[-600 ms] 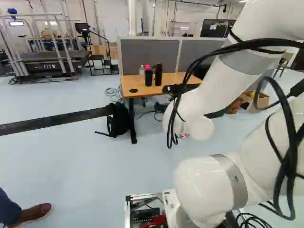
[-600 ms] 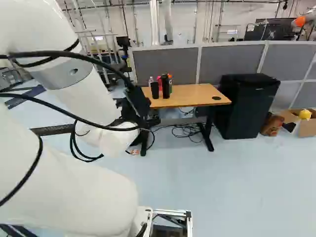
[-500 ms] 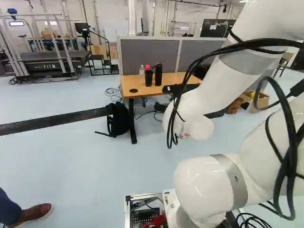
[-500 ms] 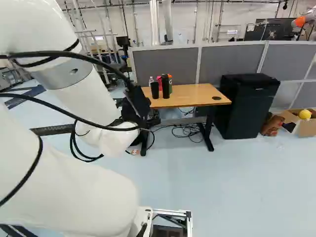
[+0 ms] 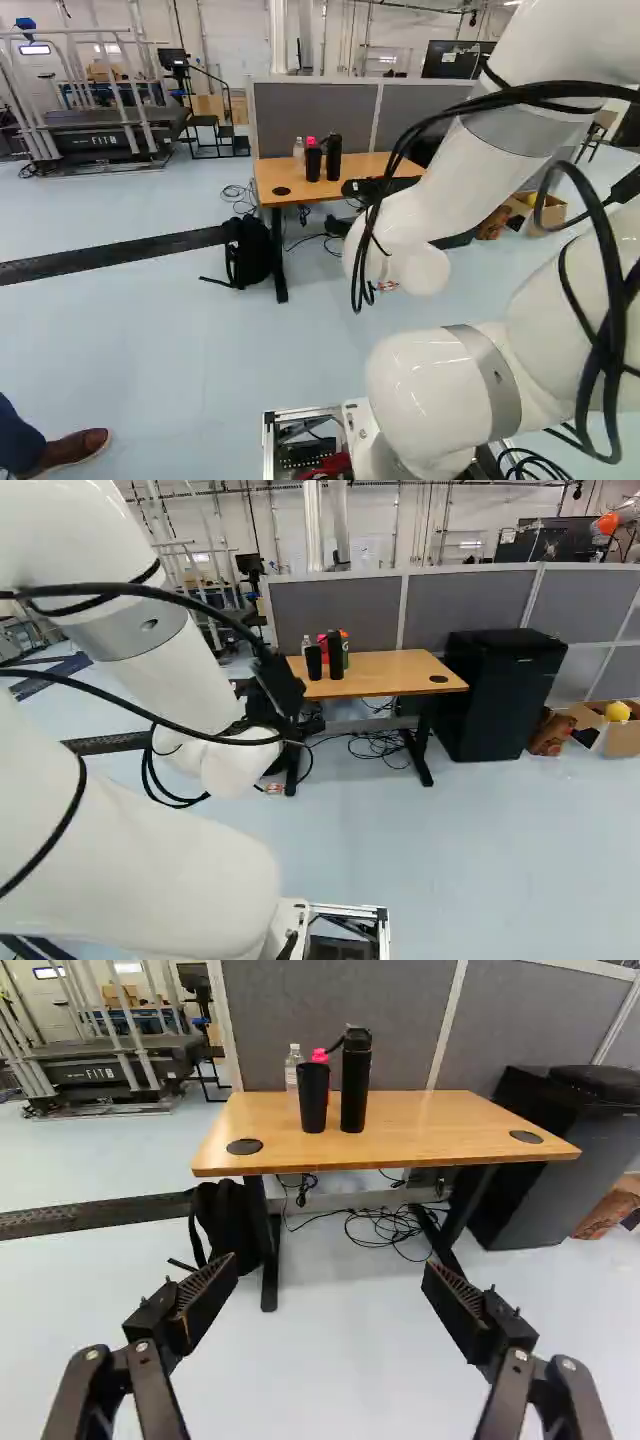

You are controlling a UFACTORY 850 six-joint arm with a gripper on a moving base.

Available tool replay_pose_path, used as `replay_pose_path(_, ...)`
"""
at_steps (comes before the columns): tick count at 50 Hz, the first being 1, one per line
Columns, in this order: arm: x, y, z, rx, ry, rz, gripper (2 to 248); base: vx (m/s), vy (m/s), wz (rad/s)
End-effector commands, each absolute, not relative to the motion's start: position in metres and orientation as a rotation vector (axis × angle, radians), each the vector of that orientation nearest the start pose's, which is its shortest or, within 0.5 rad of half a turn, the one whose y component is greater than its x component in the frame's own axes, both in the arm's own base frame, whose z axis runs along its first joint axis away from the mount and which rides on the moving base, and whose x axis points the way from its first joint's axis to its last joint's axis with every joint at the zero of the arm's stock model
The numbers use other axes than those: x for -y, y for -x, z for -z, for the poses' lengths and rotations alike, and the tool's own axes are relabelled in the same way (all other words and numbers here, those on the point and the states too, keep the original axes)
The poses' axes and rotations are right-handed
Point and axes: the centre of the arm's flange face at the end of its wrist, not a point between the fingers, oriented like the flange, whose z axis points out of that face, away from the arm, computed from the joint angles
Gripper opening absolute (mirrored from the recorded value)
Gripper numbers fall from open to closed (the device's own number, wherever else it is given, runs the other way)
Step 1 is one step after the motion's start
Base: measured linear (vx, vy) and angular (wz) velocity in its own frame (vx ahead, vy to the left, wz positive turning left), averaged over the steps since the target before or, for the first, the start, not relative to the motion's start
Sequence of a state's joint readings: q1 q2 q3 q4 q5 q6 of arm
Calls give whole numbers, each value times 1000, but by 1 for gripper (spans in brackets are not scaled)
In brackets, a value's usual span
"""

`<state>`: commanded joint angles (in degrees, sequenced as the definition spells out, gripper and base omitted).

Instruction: Pick up the green bottle from the table

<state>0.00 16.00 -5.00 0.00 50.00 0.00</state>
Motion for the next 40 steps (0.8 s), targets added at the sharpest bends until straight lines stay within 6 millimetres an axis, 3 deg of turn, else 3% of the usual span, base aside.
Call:
replay_pose_path(19,0,-270,-366,0,2558,1824,247,17,-9,1)
replay_pose_path(40,0,-270,-366,0,2558,1824,247,151,-100,5)
